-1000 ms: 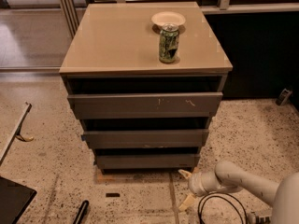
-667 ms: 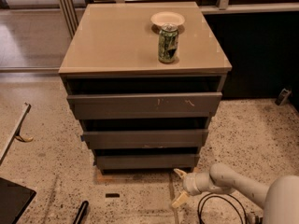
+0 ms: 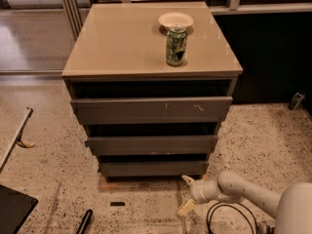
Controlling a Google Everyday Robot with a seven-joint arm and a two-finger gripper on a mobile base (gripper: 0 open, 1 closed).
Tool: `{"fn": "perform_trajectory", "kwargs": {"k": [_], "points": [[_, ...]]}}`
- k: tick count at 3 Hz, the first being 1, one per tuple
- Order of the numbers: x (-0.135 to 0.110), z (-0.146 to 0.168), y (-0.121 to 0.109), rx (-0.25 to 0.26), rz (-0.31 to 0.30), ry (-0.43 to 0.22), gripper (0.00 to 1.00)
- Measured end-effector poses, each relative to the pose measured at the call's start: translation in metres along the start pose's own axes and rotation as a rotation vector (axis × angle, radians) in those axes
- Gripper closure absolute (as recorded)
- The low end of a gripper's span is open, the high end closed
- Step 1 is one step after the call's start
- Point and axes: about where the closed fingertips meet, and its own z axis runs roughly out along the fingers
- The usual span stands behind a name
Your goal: Open bottom drawer
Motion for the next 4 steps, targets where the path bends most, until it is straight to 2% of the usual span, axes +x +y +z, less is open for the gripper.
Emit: {"fn": "perform_trajectory", "kwargs": {"k": [1,2,4], "points": [[-0.01,-0.005,-0.023,0.077,-0.018,-0.037,0.0],[-0.024,-0.005,-0.059,0.12,-0.045,-0.072,0.0],[-0.034,0.016,-0.132,0.118,-0.041,-0.105,0.0]]}}
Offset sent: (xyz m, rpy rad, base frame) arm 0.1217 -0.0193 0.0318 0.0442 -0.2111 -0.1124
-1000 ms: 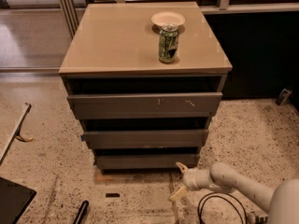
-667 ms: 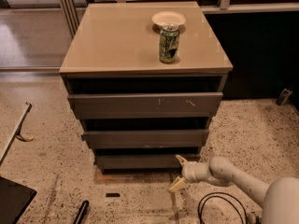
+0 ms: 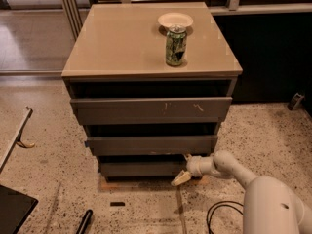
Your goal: Open bottom drawer
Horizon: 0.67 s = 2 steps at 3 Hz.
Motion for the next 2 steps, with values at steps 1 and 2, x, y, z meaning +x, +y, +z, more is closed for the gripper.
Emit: {"fn": "perform_trajectory", "kwargs": {"k": [1,2], "points": [[0.0,0.0138,-0.0254,0.0,0.011,-0.006,0.0],[0.0006,0.0148,-0.0253,-0.002,0.013,-0.006,0.0]]}}
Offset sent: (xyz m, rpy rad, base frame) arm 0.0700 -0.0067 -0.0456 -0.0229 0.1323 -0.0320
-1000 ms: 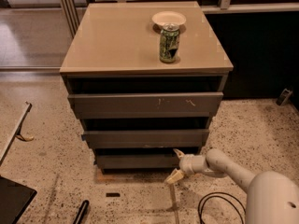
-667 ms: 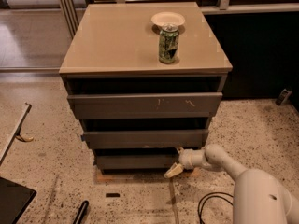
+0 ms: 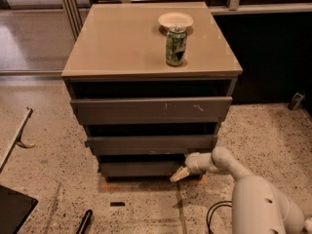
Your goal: Open bottom drawer
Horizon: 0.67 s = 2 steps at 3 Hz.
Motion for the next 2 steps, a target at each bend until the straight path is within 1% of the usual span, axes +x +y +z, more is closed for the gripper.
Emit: {"fn": "perform_trajectory", "kwargs": {"k": [2], "points": [[0.0053,0.003,0.001,-0.011,0.015,0.013,0.0]]}}
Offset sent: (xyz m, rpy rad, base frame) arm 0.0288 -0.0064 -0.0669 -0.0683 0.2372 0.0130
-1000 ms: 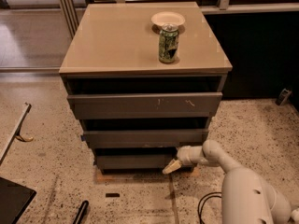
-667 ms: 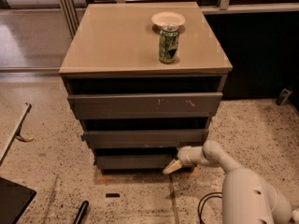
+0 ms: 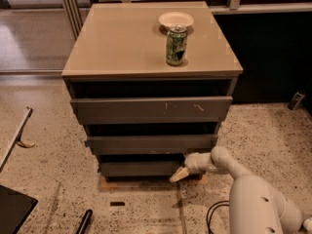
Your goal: Open bottom drawer
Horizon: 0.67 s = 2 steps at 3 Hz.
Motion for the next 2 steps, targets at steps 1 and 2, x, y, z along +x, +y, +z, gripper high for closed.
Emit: {"fn": "perform_trajectory", "kwargs": {"k": [1,2], "points": [[0.003,0.002,0.001,-0.008,0.008,0.01,0.0],[0.02,0.018,-0.001,-0.053,0.054,0.064,0.0]]}}
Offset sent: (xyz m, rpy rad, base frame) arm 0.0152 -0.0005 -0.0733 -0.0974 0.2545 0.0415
